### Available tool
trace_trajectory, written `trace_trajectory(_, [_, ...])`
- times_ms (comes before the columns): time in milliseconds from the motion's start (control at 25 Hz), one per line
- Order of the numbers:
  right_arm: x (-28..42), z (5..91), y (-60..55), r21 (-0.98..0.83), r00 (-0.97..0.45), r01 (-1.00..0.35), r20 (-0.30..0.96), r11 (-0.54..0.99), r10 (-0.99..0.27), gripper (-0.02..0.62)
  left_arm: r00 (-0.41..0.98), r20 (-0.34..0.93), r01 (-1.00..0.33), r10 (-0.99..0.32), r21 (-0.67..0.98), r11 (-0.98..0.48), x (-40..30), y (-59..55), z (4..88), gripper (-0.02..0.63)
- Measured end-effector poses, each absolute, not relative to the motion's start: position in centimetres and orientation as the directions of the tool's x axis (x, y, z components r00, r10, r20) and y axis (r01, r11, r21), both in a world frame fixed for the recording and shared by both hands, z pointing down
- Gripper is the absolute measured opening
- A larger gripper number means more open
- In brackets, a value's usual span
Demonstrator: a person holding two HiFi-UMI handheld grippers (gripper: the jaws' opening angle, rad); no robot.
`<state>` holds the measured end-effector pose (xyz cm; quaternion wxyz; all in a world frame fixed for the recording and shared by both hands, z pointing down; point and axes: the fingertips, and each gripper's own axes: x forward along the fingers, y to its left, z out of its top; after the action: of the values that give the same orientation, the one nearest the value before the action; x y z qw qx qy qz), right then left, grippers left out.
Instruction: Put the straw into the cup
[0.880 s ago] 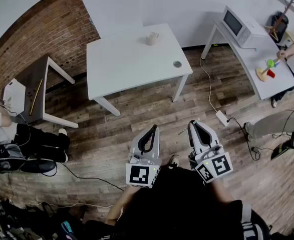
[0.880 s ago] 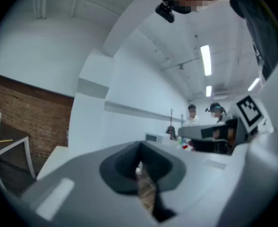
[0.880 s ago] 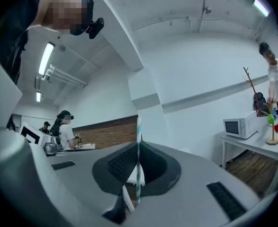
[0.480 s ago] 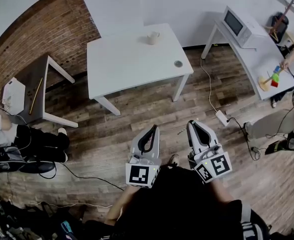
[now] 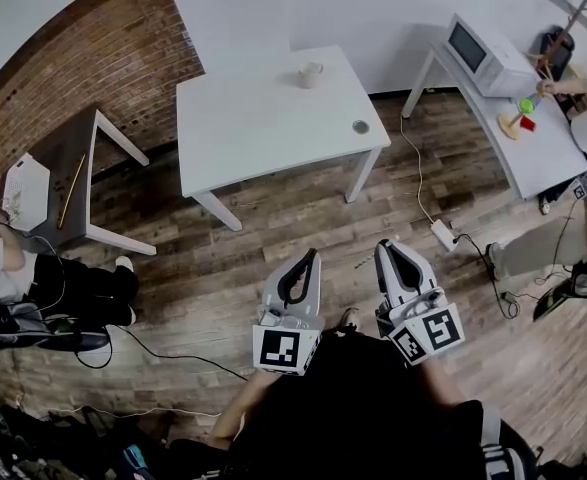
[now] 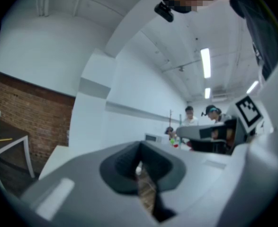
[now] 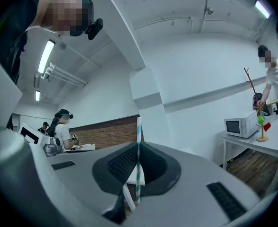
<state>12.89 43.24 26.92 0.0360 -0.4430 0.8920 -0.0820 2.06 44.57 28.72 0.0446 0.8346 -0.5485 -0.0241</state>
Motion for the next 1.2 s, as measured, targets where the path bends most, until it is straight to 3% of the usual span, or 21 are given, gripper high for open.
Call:
trace_trajectory(760, [6.7, 26.5, 42.2, -0.193, -0.545, -0.822, -0.01, 0.536, -0.838, 0.015, 0.421, 0.015, -0.904, -0.907, 0.096, -0.417, -5.7, 43.8, 29.4, 0.005])
trace_trajectory(1200, [6.6, 26.9, 37.6, -0.189, -0.566, -0.807, -0.021, 0.56, -0.824, 0.014, 0.408, 0.032, -0.91, -0.912, 0.094, -0.404, -4.9, 39.4, 30.3, 0.005])
